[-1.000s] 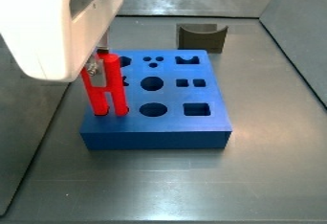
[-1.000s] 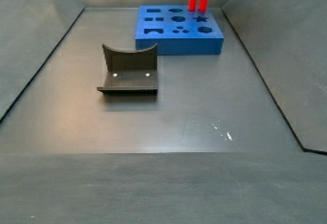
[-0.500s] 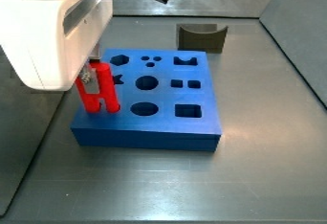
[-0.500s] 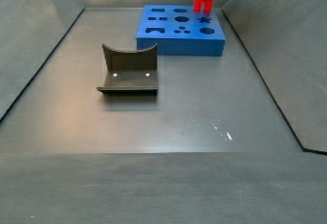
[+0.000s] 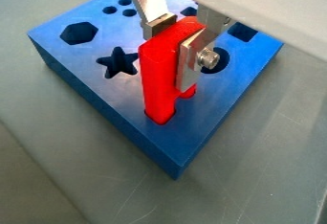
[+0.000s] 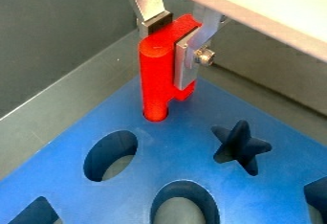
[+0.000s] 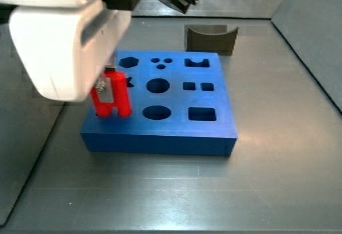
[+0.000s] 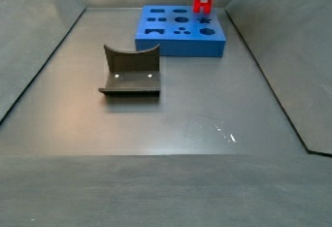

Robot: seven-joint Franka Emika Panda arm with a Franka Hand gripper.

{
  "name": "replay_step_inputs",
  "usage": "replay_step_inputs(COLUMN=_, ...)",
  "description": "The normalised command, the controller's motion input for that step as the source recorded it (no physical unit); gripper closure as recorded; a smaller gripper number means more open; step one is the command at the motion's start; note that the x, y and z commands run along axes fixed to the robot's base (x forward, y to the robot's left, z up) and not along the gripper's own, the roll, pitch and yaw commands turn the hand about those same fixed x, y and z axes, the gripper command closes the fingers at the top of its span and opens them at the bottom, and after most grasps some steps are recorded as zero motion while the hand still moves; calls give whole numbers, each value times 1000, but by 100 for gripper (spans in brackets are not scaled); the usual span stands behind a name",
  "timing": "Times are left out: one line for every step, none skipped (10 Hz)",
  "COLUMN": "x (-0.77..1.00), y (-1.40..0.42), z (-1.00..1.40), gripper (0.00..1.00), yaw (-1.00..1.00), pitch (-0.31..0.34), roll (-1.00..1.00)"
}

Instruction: Insert the square-circle object.

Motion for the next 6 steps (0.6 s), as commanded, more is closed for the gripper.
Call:
replay_step_inputs(x=123, y=-177, z=-1000, gripper=100, yaw=-91, pitch=39, roll=79)
replay_step_inputs(x=140, y=-206, z=-1000, gripper=100, yaw=-71, pitch=4, roll=71)
replay_step_inputs(x=89, y=-203, z=-1000, gripper=100, yaw=-46, pitch=26, roll=90)
replay_step_inputs(x=23, y=-283, z=-820, gripper=100, yaw=-37, pitch=100, roll=191)
replay_step_inputs(x=0, y=-309, z=-671, gripper=100, yaw=-43, pitch=149, roll=237)
replay_step_inputs(x=29, y=-311, z=-691, gripper=100, yaw=-51, pitch=140, roll=239)
